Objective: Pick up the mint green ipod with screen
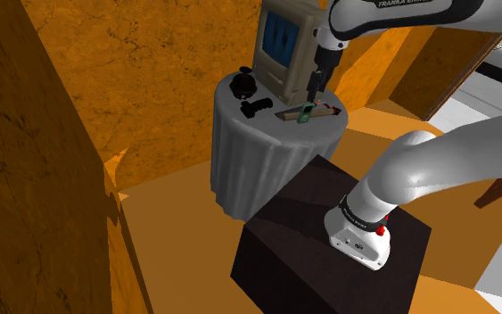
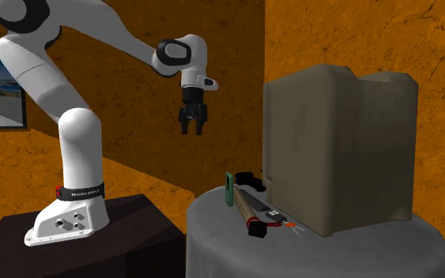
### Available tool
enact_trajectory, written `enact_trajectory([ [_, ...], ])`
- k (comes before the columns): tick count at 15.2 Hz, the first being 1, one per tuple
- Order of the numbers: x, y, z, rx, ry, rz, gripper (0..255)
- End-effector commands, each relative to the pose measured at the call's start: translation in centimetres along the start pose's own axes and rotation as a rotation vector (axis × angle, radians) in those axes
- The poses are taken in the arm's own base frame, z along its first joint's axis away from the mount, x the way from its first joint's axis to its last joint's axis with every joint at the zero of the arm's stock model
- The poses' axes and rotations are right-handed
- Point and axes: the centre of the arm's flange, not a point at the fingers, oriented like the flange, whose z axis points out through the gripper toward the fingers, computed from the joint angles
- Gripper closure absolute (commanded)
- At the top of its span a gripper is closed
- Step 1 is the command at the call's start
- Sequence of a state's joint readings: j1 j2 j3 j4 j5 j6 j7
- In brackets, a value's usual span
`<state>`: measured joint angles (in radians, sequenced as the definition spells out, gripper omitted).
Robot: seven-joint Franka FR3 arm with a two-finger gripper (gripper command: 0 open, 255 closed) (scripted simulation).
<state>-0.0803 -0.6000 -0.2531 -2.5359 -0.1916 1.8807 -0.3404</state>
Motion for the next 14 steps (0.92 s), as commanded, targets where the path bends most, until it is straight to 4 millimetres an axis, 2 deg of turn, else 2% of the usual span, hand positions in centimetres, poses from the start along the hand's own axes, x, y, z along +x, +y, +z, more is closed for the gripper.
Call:
enact_trajectory([
  [1, 0.3, 2.0, 1.8, -0.001, 0.010, -0.006, 0],
  [14, 4.5, 15.1, 11.6, 0.002, 0.070, -0.034, 0],
])
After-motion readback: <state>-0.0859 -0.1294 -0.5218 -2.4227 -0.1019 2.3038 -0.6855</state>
